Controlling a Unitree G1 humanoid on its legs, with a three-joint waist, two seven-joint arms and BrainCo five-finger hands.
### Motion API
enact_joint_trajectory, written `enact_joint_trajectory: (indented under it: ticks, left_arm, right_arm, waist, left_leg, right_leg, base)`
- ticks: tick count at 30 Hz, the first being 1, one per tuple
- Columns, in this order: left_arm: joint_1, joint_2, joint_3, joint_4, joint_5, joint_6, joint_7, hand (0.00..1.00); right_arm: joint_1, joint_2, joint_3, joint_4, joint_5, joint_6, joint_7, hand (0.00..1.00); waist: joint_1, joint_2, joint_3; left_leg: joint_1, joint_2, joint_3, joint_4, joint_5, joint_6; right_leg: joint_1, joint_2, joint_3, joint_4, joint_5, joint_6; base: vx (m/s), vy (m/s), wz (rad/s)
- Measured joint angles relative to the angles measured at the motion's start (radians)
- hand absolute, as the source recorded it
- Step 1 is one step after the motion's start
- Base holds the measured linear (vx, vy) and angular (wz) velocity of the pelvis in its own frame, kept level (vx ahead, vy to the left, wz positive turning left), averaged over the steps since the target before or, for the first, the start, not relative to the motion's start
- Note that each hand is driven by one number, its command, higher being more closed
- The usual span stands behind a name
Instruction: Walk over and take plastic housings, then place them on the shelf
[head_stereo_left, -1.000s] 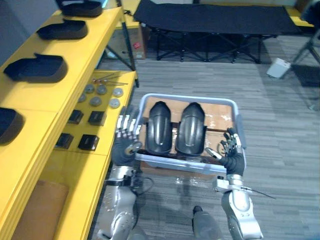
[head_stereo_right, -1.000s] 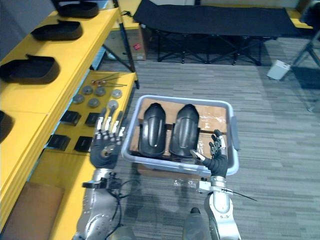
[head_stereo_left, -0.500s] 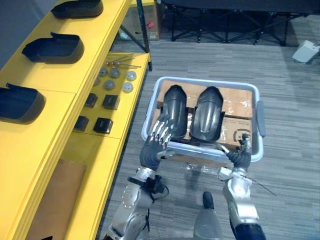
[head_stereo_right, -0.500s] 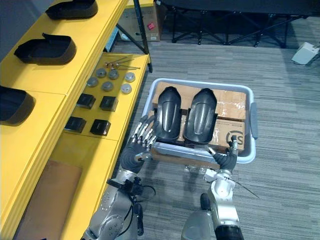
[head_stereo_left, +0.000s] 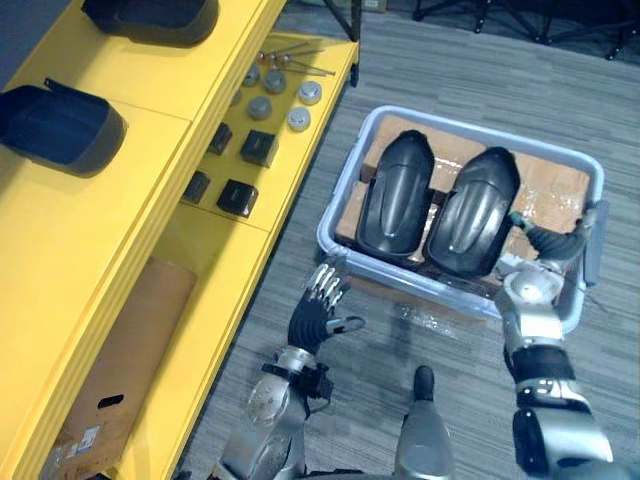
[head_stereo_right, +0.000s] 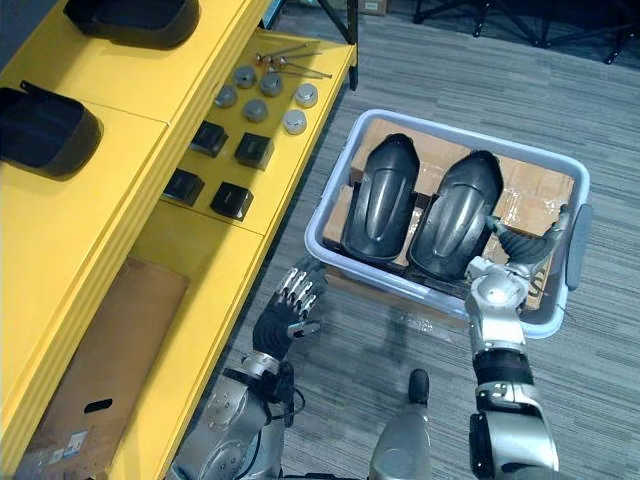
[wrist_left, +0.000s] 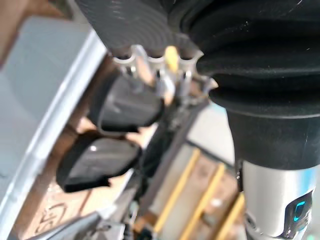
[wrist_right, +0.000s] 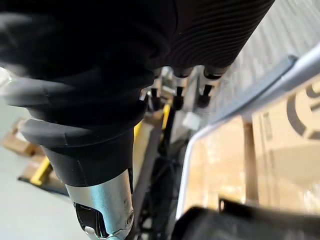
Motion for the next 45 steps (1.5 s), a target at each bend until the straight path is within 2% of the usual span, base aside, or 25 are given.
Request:
enact_joint_trajectory:
  ticks: [5,8,10,14,18,21,22,26,28,29,32,33,36,38,42,44,45]
  left_arm:
    - [-0.017,-0.004,-0.029,0.052,0.021,0.003,0.007,0.0]
    - [-0.021,-0.007,-0.037,0.109,0.099,0.008,0.023,0.0]
    - [-0.029,-0.024,-0.038,0.149,0.099,0.01,0.03,0.0]
    - [-0.029,-0.03,-0.039,0.187,0.095,0.01,0.055,0.0]
    - [-0.027,-0.045,-0.038,0.24,0.076,0.011,0.063,0.0]
    - [-0.028,-0.071,-0.039,0.255,0.075,0.011,0.066,0.0]
    - [-0.028,-0.073,-0.039,0.256,0.075,0.011,0.067,0.0]
    - [-0.034,-0.07,-0.038,0.285,0.075,0.009,0.091,0.0]
    - [-0.036,-0.069,-0.038,0.285,0.067,0.009,0.096,0.0]
    - [-0.043,-0.068,-0.038,0.287,0.044,0.009,0.098,0.0]
    - [-0.056,-0.06,-0.036,0.289,0.038,0.009,0.098,0.0]
    - [-0.061,-0.059,-0.036,0.289,0.038,0.009,0.098,0.0]
    - [-0.067,-0.06,-0.036,0.289,0.037,0.009,0.097,0.0]
    - [-0.068,-0.06,-0.035,0.289,0.019,0.009,0.094,0.0]
    - [-0.069,-0.057,-0.026,0.281,-0.004,0.009,0.087,0.0]
    - [-0.07,-0.046,-0.021,0.269,-0.005,0.009,0.086,0.0]
    - [-0.07,-0.035,-0.016,0.26,-0.02,0.008,0.085,0.0]
  right_arm:
    - [-0.078,-0.084,-0.013,0.168,0.042,0.042,0.055,0.0]
    - [-0.159,-0.108,0.009,0.3,0.086,0.091,0.085,0.0]
    - [-0.215,-0.151,0.029,0.389,0.114,0.116,0.084,0.0]
    - [-0.292,-0.206,0.055,0.47,0.121,0.135,0.095,0.0]
    - [-0.371,-0.261,0.127,0.533,0.118,0.15,0.154,0.0]
    - [-0.409,-0.302,0.165,0.577,0.117,0.158,0.16,0.0]
    - [-0.411,-0.307,0.165,0.58,0.117,0.165,0.161,1.0]
    - [-0.432,-0.362,0.196,0.651,0.094,0.216,0.211,1.0]
    - [-0.432,-0.38,0.203,0.657,0.071,0.234,0.242,1.0]
    - [-0.43,-0.405,0.202,0.665,0.041,0.259,0.296,1.0]
    - [-0.428,-0.425,0.202,0.682,-0.018,0.3,0.357,1.0]
    - [-0.428,-0.43,0.202,0.683,-0.064,0.327,0.383,1.0]
    - [-0.426,-0.449,0.18,0.69,-0.1,0.418,0.416,1.0]
    - [-0.423,-0.451,0.16,0.702,-0.102,0.446,0.434,1.0]
    - [-0.394,-0.454,0.062,0.719,-0.167,0.457,0.435,1.0]
    - [-0.382,-0.455,0.02,0.72,-0.166,0.454,0.424,1.0]
    - [-0.375,-0.449,-0.001,0.724,-0.161,0.436,0.397,1.0]
  waist:
    - [0.019,0.023,0.026]
    - [0.028,0.032,0.031]
    - [0.046,0.053,0.049]
    - [0.069,0.072,0.058]
    - [0.083,0.1,0.072]
    - [0.1,0.117,0.075]
    - [0.104,0.118,0.074]
    - [0.131,0.12,0.073]
    - [0.131,0.121,0.072]
    - [0.131,0.121,0.072]
    - [0.137,0.122,0.072]
    - [0.141,0.122,0.072]
    - [0.155,0.123,0.071]
    - [0.158,0.123,0.071]
    - [0.179,0.123,0.071]
    - [0.18,0.123,0.071]
    - [0.182,0.123,0.071]
  left_leg:
    - [-0.051,0.002,-0.007,0.059,-0.014,0.005]
    - [-0.077,0.002,-0.01,0.075,-0.014,0.006]
    - [-0.085,0.001,-0.019,0.089,-0.014,0.006]
    - [-0.135,-0.001,-0.03,0.1,-0.006,0.005]
    - [-0.162,-0.009,-0.036,0.101,0.007,0.007]
    - [-0.197,-0.019,-0.041,0.11,0.011,0.01]
    - [-0.207,-0.019,-0.043,0.117,0.011,0.01]
    - [-0.241,-0.024,-0.064,0.153,0.005,0.017]
    - [-0.256,-0.025,-0.072,0.166,0.0,0.019]
    - [-0.27,-0.028,-0.084,0.18,-0.006,0.02]
    - [-0.275,-0.029,-0.089,0.191,-0.01,0.024]
    - [-0.275,-0.029,-0.091,0.193,-0.01,0.024]
    - [-0.276,-0.031,-0.105,0.193,-0.008,0.02]
    - [-0.273,-0.032,-0.116,0.192,-0.007,0.019]
    - [-0.272,-0.036,-0.13,0.182,-0.002,0.016]
    - [-0.27,-0.039,-0.139,0.167,0.008,0.016]
    - [-0.26,-0.039,-0.141,0.156,0.014,0.014]
  right_leg:
    - [-0.039,0.003,0.0,0.03,-0.002,-0.002]
    - [-0.064,0.003,0.0,0.046,-0.002,-0.001]
    - [-0.065,0.004,-0.004,0.054,-0.001,0.0]
    - [-0.116,0.004,-0.01,0.079,-0.003,0.003]
    - [-0.153,-0.006,-0.025,0.106,-0.005,0.007]
    - [-0.19,-0.016,-0.028,0.128,-0.007,0.01]
    - [-0.197,-0.015,-0.028,0.132,-0.007,0.01]
    - [-0.203,-0.018,-0.057,0.143,-0.009,0.012]
    - [-0.207,-0.018,-0.065,0.146,-0.01,0.014]
    - [-0.206,-0.018,-0.077,0.147,-0.011,0.014]
    - [-0.202,-0.018,-0.084,0.149,-0.011,0.014]
    - [-0.2,-0.017,-0.087,0.149,-0.011,0.014]
    - [-0.19,-0.016,-0.107,0.149,-0.012,0.013]
    - [-0.176,-0.015,-0.124,0.148,-0.014,0.011]
    - [-0.163,-0.015,-0.147,0.142,-0.015,0.011]
    - [-0.158,-0.016,-0.161,0.138,-0.015,0.011]
    - [-0.15,-0.016,-0.164,0.135,-0.015,0.011]
  base:
    - [-0.06,0.045,-0.01]
    - [-0.05,0.03,0.0]
    - [-0.04,0.026,0.06]
    - [-0.04,0.014,0.04]
    - [-0.02,0.0,0.06]
    - [-0.01,0.003,0.05]
    - [-0.01,0.013,0.03]
    - [-0.02,0.018,0.1]
    - [-0.04,0.024,0.12]
    - [-0.03,0.031,0.13]
    - [-0.02,0.018,0.06]
    - [0.0,0.0,0.0]
    - [0.0,0.002,0.09]
    - [0.01,-0.003,0.18]
    - [0.01,0.006,0.13]
    - [0.01,-0.008,0.14]
    - [0.02,-0.024,0.08]
